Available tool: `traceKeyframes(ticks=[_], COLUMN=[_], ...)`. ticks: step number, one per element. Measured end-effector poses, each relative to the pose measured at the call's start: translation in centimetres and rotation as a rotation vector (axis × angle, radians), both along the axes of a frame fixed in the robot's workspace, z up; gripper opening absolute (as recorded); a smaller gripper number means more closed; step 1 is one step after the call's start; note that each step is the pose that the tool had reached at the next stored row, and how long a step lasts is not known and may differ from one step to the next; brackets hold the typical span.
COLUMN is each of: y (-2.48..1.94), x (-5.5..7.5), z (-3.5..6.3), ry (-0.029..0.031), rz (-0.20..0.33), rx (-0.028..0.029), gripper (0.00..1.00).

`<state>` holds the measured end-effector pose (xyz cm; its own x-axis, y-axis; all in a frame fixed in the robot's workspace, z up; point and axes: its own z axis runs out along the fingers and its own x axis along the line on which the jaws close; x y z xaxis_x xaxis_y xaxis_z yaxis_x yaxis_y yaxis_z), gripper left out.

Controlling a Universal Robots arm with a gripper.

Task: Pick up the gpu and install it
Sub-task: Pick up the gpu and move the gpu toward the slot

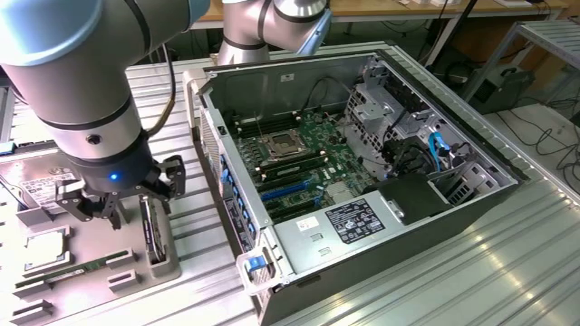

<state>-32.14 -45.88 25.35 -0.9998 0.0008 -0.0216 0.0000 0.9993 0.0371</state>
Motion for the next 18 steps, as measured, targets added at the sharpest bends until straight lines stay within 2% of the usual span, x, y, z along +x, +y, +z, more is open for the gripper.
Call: traceKeyframes(ticks=[11,18], y=[0.01,0.01], x=[0.0,0.0], z=[-1.93,-1.97], ry=[0.0,0.0], rz=[0.0,0.0], rx=[0.0,-0.0002], gripper=[0.73,0.73])
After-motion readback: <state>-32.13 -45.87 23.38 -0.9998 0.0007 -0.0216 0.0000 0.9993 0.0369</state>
